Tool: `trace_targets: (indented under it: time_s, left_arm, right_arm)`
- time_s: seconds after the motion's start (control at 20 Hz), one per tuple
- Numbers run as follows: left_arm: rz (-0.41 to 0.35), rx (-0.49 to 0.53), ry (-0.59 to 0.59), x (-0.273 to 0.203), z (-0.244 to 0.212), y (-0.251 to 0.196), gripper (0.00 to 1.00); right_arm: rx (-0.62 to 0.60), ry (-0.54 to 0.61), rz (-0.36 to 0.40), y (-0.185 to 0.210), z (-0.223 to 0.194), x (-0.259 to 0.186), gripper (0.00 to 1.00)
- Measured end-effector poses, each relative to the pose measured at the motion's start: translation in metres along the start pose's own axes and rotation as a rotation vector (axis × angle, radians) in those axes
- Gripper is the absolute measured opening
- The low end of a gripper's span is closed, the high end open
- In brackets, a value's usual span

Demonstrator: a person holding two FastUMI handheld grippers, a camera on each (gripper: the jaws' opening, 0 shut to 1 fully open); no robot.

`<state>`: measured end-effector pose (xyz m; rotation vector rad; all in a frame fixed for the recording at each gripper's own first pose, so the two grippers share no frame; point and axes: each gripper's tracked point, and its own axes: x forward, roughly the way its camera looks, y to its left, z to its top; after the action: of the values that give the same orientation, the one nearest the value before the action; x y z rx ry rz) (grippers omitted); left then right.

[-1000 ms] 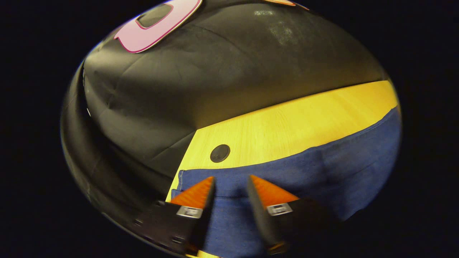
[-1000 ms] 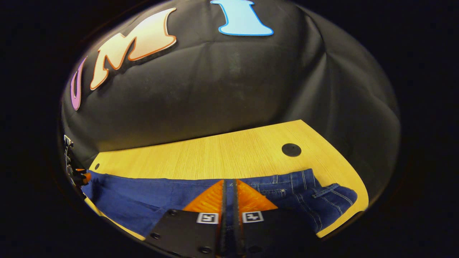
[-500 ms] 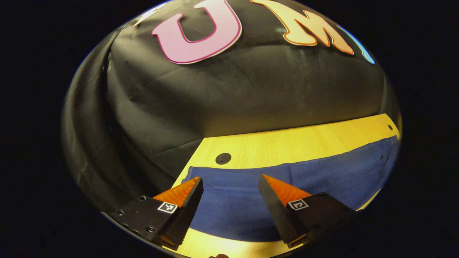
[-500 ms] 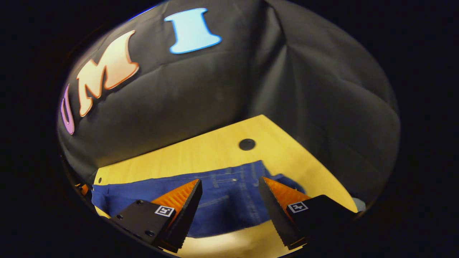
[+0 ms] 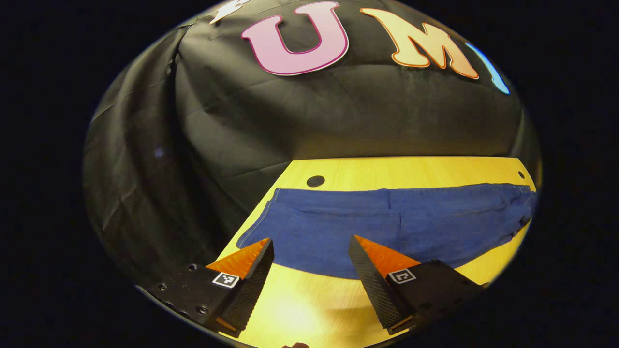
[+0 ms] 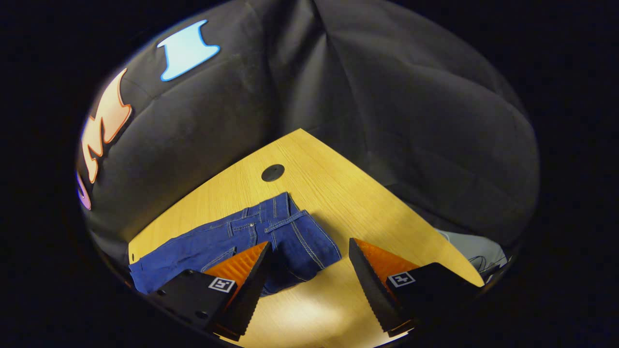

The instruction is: Grasp the waist and the cuffs of the jeans and fold them to make the two legs overlap; first hold the waist and fold one-third of the jeans toward the cuffs, then hold the cuffs and fold the remaining one-third in the same direction to finish folding.

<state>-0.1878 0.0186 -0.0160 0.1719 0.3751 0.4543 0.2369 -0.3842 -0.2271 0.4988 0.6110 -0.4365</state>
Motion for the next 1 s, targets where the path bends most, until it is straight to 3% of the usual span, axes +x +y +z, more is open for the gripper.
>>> trace_targets:
  time_s: [0.2, 0.25, 0.6, 0.85, 0.9, 1.0]
  left_arm:
    - [0.021, -0.033, 0.004, -0.009, -0.006, 0.009, 0.95]
    - [0.026, -0.034, 0.003, -0.010, -0.005, 0.011, 0.95]
    - [0.033, -0.036, -0.015, -0.018, 0.000, 0.011, 0.95]
    - [0.020, -0.084, -0.012, -0.023, -0.003, 0.004, 0.96]
    - [0.017, -0.093, -0.007, -0.025, -0.005, 0.001, 0.95]
    - [0.015, -0.102, -0.005, -0.028, -0.007, 0.003, 0.96]
  right_arm:
    - [0.047, 0.023, 0.028, 0.003, -0.005, 0.007, 0.95]
    - [0.045, 0.024, 0.034, 0.005, -0.006, 0.008, 0.99]
    - [0.034, 0.050, 0.053, 0.011, -0.023, 0.022, 0.73]
    - [0.048, 0.054, 0.075, 0.014, -0.024, 0.024, 0.24]
    - [0.038, 0.034, 0.075, 0.015, -0.021, 0.024, 0.24]
    - [-0.033, -0.018, 0.074, 0.015, -0.014, 0.023, 0.11]
